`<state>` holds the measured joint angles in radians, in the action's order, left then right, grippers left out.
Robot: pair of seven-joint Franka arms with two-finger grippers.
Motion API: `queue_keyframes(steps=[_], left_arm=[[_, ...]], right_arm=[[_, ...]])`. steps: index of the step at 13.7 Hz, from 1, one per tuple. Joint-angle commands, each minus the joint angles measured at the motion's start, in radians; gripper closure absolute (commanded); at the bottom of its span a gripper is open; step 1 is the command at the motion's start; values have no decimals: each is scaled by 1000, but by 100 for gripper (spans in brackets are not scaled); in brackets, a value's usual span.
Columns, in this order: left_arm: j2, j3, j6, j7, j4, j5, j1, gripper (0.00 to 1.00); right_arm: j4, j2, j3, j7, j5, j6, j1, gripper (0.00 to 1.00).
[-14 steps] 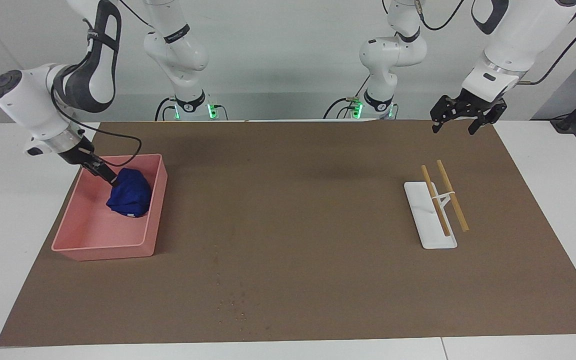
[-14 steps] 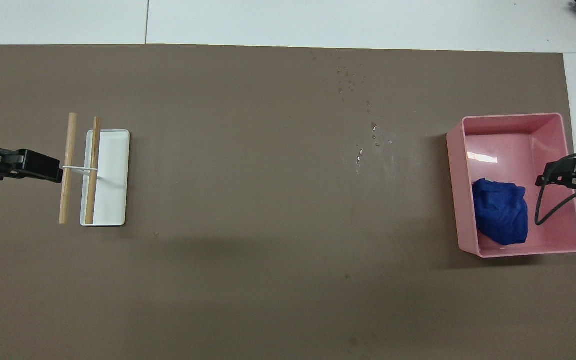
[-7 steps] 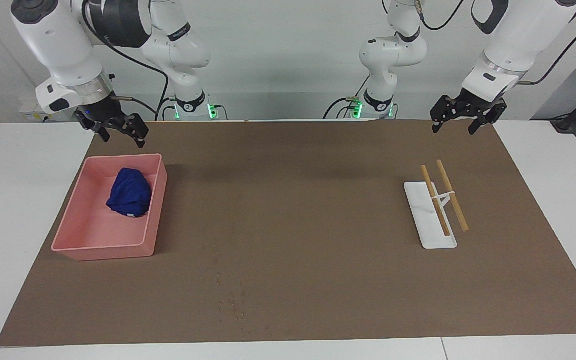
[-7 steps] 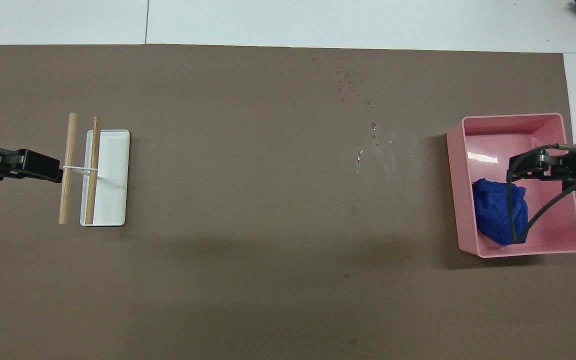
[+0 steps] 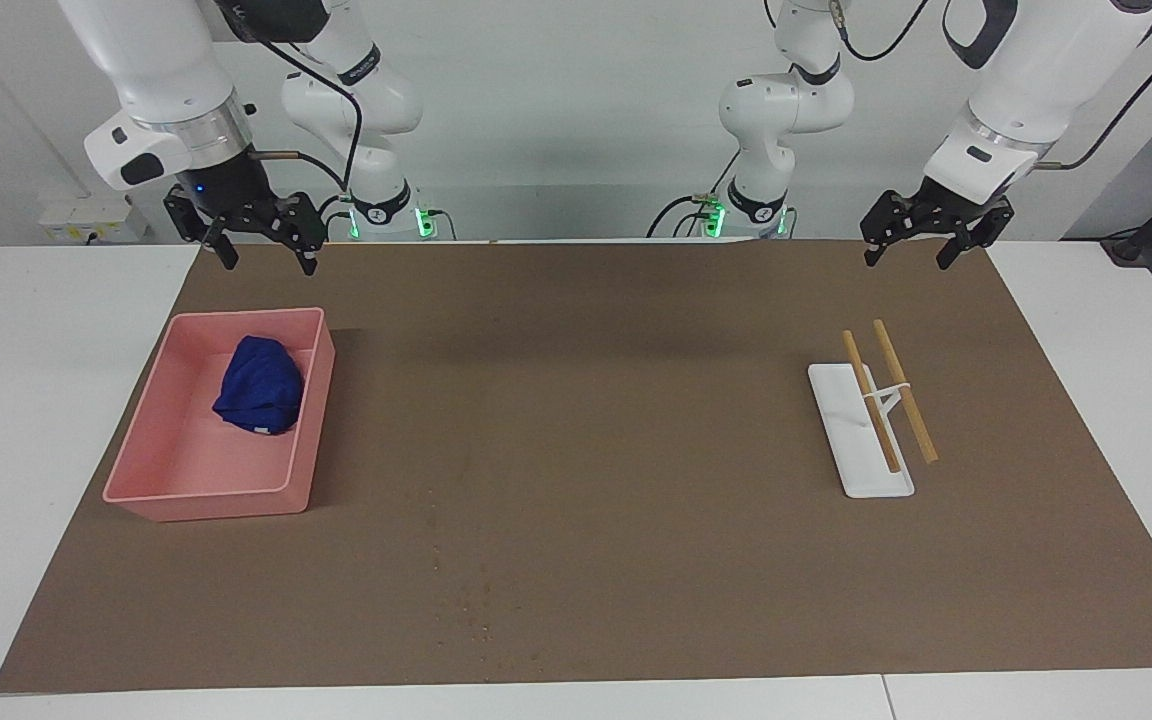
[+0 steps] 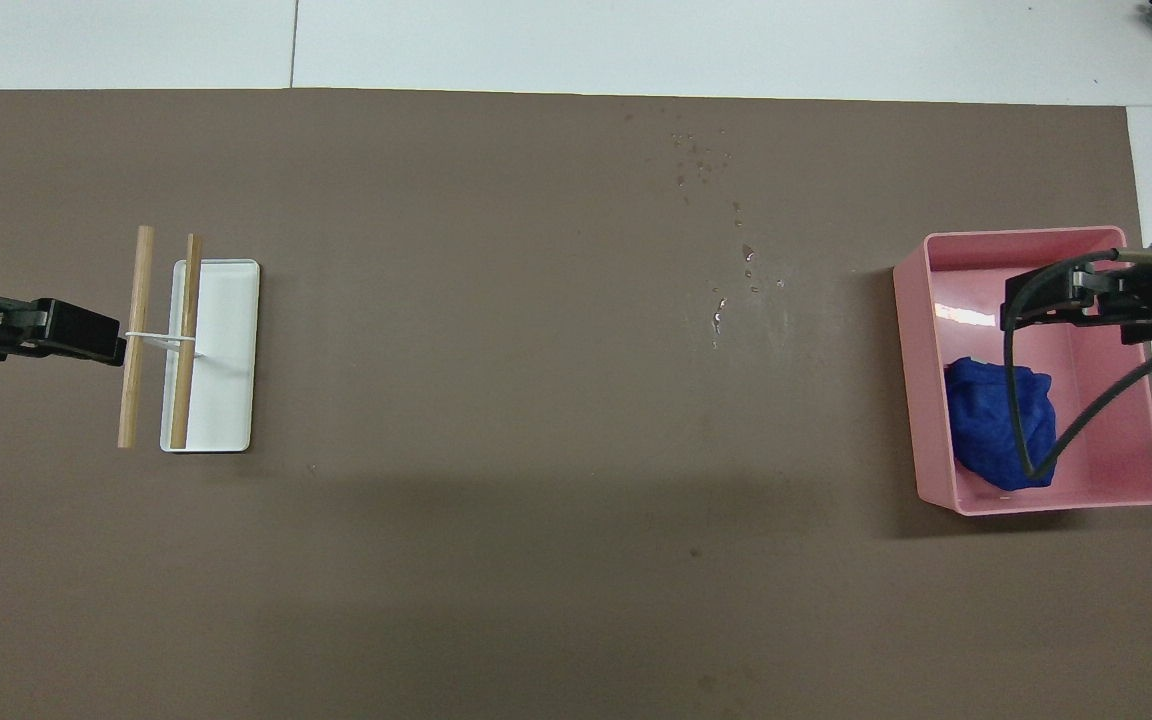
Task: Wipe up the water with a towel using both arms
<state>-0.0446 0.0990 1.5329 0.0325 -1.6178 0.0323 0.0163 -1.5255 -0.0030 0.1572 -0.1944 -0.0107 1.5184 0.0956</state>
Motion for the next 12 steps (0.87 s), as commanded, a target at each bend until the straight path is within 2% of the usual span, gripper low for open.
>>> queue_keyframes(steps=[1, 12], left_arm=[[-26, -10, 13, 10, -31, 11, -6, 0], [-26, -12, 13, 12, -31, 11, -6, 0]], right_arm=[[28, 11, 1, 12, -17, -37, 10, 0], [-22, -20, -4, 13, -17, -47, 15, 0]])
